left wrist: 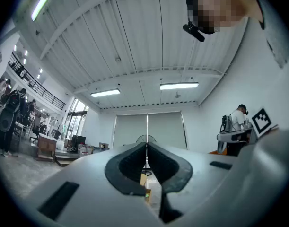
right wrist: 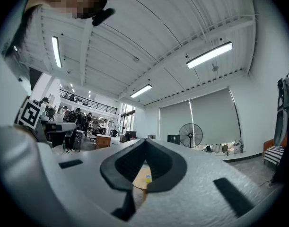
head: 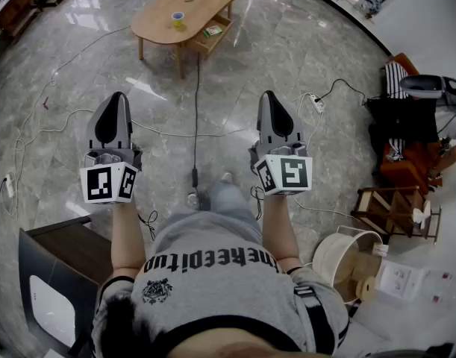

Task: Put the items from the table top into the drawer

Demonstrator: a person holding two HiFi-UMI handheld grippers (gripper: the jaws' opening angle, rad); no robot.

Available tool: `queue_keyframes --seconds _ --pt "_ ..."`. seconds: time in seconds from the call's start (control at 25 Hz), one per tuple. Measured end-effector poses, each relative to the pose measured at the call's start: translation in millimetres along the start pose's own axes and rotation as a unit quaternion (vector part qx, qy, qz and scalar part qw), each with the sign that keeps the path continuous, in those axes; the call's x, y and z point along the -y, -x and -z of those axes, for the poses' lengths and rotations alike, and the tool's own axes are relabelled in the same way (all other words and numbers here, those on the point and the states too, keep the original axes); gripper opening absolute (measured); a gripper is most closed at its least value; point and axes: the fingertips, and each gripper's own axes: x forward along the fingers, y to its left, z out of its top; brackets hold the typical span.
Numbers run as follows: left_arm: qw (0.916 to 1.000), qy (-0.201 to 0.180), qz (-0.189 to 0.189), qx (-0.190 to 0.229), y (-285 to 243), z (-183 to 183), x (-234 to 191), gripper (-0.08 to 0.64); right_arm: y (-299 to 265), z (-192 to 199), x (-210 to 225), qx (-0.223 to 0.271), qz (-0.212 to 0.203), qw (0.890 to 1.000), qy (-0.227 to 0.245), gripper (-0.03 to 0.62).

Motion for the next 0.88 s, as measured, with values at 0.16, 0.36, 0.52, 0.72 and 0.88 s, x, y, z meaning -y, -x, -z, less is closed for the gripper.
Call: queue_keyframes --seconds 0.16,0.36,0.52,0.72,0.88 --pt "1.0 0.002 -0.001 0.002 4 -3 -2 0.012 2 -4 -4 0.003 -0.001 1.0 0.001 0.0" --pt "1.0 0.006 0.0 0.005 4 -2 -6 0.012 0 -5 -8 0.006 -0.002 1.0 0.006 0.0" --pt "0.9999 0.008 0.002 0.009 2 -4 -6 0.012 0 -7 -7 0.004 0.002 1.0 0.008 0.0" --pt "0.9999 0.009 0.001 0.013 -5 -3 -11 0.012 -7 -7 -3 0.013 0.007 1.0 0.006 0.0" --pt "0.9999 0.008 -0.001 0.012 -17 3 -13 0.012 -18 -6 7 0.024 0.008 1.0 -0.005 0.0"
